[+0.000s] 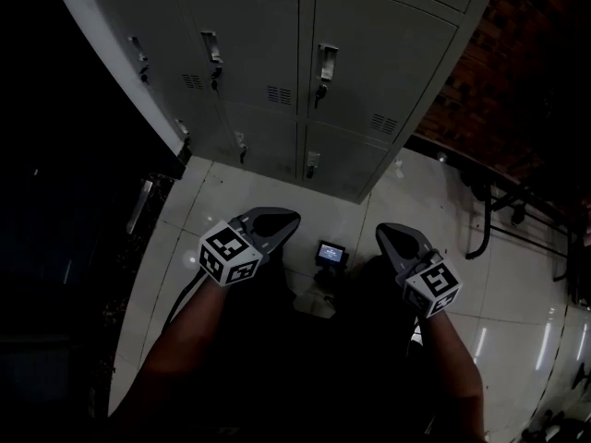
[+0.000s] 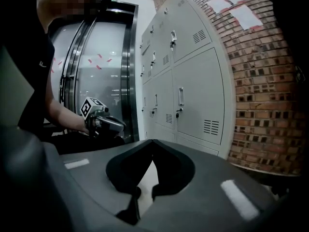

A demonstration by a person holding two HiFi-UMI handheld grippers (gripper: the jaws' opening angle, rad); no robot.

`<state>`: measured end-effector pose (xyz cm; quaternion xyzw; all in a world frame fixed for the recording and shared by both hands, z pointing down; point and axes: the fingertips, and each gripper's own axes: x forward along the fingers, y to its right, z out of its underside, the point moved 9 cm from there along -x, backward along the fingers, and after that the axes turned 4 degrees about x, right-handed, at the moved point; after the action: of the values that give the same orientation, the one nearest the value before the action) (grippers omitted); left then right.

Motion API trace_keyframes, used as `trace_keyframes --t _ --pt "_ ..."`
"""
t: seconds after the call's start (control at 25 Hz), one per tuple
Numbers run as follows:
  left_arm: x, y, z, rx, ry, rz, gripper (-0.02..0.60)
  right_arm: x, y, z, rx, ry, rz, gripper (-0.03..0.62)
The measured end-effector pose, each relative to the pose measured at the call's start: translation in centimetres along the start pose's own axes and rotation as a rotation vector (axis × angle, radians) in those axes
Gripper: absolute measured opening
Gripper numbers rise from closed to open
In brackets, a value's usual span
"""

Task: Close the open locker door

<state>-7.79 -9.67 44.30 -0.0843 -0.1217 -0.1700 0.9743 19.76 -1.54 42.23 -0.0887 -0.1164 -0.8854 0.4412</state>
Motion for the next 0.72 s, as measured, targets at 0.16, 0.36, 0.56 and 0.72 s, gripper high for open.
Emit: trace_keyframes --t 0.16,0.36,0.56,0.72 --pt "0.06 0.05 0.01 0.001 -0.005 0.0 0.012 -0.25 0.11 0.43 0.029 0.023 -0.004 0.002" --pt "0.04 0.13 0.01 0.004 -0.007 -0.001 0.012 -0.76 0.21 0.55 0.05 0.075 -0.027 0.002" --pt "0.07 0.03 -0.01 0.004 -0.008 0.0 0.012 -0.81 0.23 0.59 0.048 0.083 -0.022 0.002" --pt "0.06 0.07 0.03 0.002 -0.007 0.001 0.012 -0.76 0.18 0.64 0.052 0.081 -0.024 0.002"
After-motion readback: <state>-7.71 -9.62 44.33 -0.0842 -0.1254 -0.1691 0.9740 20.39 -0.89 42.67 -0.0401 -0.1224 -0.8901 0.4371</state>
